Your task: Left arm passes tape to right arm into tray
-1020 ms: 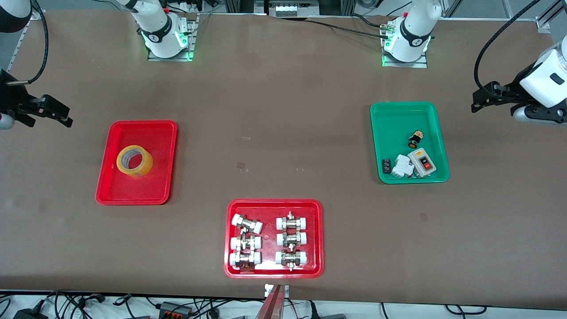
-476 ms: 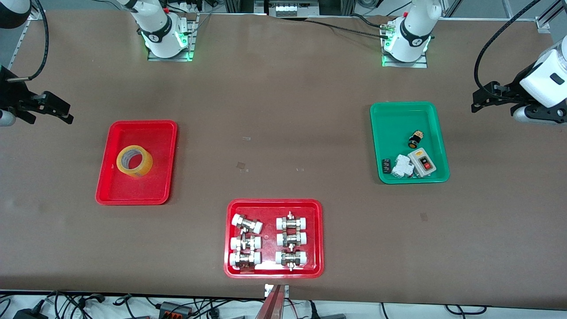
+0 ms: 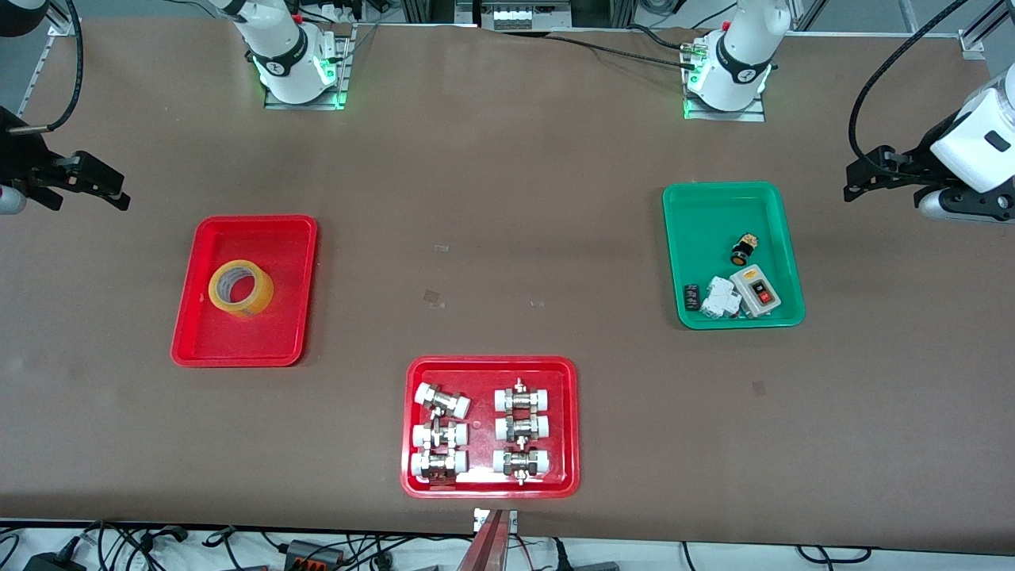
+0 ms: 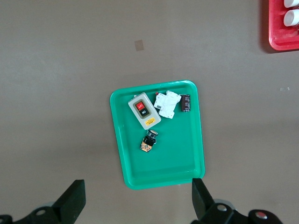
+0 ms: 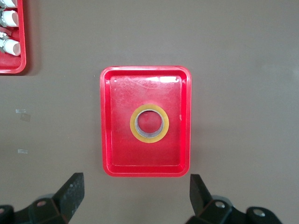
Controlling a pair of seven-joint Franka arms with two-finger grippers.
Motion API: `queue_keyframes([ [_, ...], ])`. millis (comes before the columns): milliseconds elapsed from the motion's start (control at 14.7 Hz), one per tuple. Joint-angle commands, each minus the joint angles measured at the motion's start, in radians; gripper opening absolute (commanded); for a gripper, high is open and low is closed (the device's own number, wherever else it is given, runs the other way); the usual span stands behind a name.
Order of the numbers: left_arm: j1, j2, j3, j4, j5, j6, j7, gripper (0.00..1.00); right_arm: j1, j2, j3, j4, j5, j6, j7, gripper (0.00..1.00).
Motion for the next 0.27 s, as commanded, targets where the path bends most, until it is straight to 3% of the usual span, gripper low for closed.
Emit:
queue_keyframes([
  [0, -0.002, 0.010, 0.002, 0.027, 0.020, -0.018, 0.009, 1.00, -0.008, -0.015, 0.014, -0.009, -0.006, -0.007, -0.007, 1.00],
  [204, -0.002, 0.010, 0.002, 0.027, 0.020, -0.018, 0.009, 1.00, -0.009, -0.017, 0.014, -0.009, -0.004, -0.008, -0.005, 1.00],
])
